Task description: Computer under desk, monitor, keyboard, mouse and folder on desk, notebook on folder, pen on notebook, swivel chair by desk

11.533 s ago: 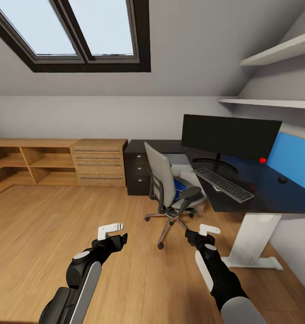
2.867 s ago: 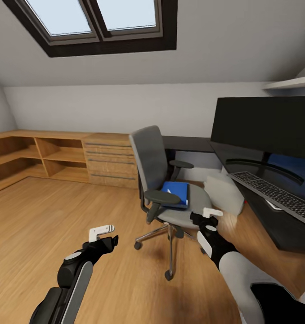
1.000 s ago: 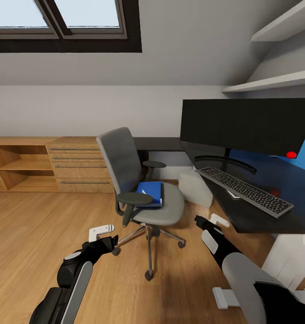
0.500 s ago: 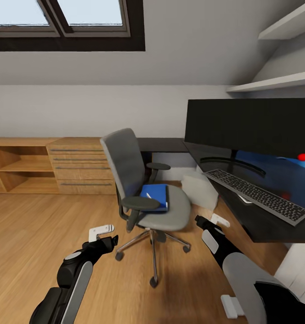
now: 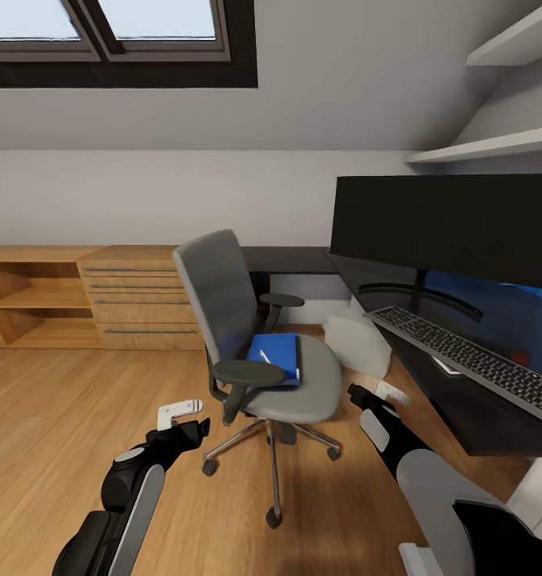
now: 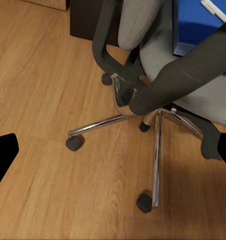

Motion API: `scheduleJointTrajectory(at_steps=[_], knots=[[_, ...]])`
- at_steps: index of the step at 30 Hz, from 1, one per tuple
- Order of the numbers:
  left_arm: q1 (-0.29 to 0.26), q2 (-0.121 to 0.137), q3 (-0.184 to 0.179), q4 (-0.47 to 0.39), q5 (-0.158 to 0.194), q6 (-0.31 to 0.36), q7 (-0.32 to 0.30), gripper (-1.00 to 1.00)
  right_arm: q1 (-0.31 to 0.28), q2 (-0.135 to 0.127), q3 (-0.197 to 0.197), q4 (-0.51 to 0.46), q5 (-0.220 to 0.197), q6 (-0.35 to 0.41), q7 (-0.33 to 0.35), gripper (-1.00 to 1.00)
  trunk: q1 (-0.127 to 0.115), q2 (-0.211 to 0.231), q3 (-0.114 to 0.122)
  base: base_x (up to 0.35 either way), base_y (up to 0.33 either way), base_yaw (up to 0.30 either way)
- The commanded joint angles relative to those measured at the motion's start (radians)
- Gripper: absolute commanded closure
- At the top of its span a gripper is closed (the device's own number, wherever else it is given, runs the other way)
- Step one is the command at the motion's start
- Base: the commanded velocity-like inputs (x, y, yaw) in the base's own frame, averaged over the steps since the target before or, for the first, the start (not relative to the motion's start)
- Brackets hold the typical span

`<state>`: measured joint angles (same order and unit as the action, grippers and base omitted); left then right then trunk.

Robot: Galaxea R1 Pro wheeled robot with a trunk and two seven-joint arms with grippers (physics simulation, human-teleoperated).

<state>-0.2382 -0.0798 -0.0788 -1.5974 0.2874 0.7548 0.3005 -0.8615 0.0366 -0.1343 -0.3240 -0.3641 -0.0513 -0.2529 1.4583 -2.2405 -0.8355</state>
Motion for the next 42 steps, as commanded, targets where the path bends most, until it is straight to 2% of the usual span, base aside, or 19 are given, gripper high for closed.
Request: scheduleJointTrajectory(at_steps=[1, 6, 9, 15, 29, 31, 34, 37, 38, 41, 42], knots=[[-0.001, 0.0, 0.0, -0.001, 0.01, 0.003, 0.009, -1.0, -0.001, 0.0, -0.001, 0.0, -0.013, -0.005, -0.001, -1.0, 0.0, 0.0, -0.001, 0.023, 0.0, 0.0], [-0.001, 0.001, 0.011, -0.001, 0.01, 0.002, 0.009, -1.0, -0.001, 0.0, -0.003, 0.002, -0.05, -0.003, 0.0, -1.0, 0.0, 0.0, -0.001, 0.012, 0.0, 0.0], [-0.001, 0.0, 0.046, -0.001, 0.011, 0.002, 0.009, -1.0, -0.001, 0.0, -0.003, 0.004, -0.096, -0.001, 0.001, -1.0, 0.0, 0.0, -0.001, 0.005, 0.0, 0.0], [-0.001, -0.001, 0.091, -0.001, 0.013, 0.001, 0.009, -1.0, -0.001, 0.001, -0.003, 0.005, -0.134, 0.0, 0.002, -1.0, 0.0, 0.0, -0.001, 0.001, 0.0, 0.0], [-0.001, -0.001, 0.104, -0.002, 0.015, 0.001, 0.008, -1.0, -0.001, 0.001, -0.004, 0.005, -0.15, 0.006, 0.0, -1.0, 0.0, 0.0, -0.001, 0.021, 0.0, 0.0], [-0.001, -0.002, 0.105, -0.003, 0.015, 0.0, 0.008, -1.0, -0.001, 0.001, -0.004, 0.013, -0.168, 0.038, 0.002, -1.0, 0.0, 0.0, -0.001, 0.168, 0.0, 0.0], [-0.001, -0.002, 0.107, -0.01, 0.016, 0.001, 0.006, -1.0, -0.001, -0.001, -0.004, 0.024, -0.225, 0.101, 0.014, -1.0, 0.0, 0.0, -0.001, 0.081, 0.0, 0.0], [-0.001, -0.002, 0.109, -0.016, 0.02, 0.001, 0.005, -1.0, -0.001, -0.004, -0.003, 0.026, -0.24, 0.112, 0.017, -1.0, 0.0, 0.0, -0.001, 0.025, 0.0, 0.0], [0.0, -0.001, 0.114, -0.019, 0.045, 0.001, 0.004, -1.0, -0.001, -0.006, -0.003, 0.027, -0.245, 0.117, 0.019, -1.0, 0.0, 0.0, -0.001, 0.007, 0.0, 0.0], [0.0, -0.001, 0.136, -0.02, 0.087, 0.001, 0.004, -1.0, -0.001, -0.007, -0.002, 0.028, -0.247, 0.119, 0.019, -1.0, 0.0, 0.0, -0.001, 0.005, 0.0, 0.0], [0.0, 0.0, 0.183, -0.021, 0.153, 0.002, 0.002, -1.0, -0.001, -0.008, -0.002, 0.028, -0.249, 0.12, 0.02, -1.0, 0.0, 0.0, -0.001, 0.002, 0.0, 0.0]])
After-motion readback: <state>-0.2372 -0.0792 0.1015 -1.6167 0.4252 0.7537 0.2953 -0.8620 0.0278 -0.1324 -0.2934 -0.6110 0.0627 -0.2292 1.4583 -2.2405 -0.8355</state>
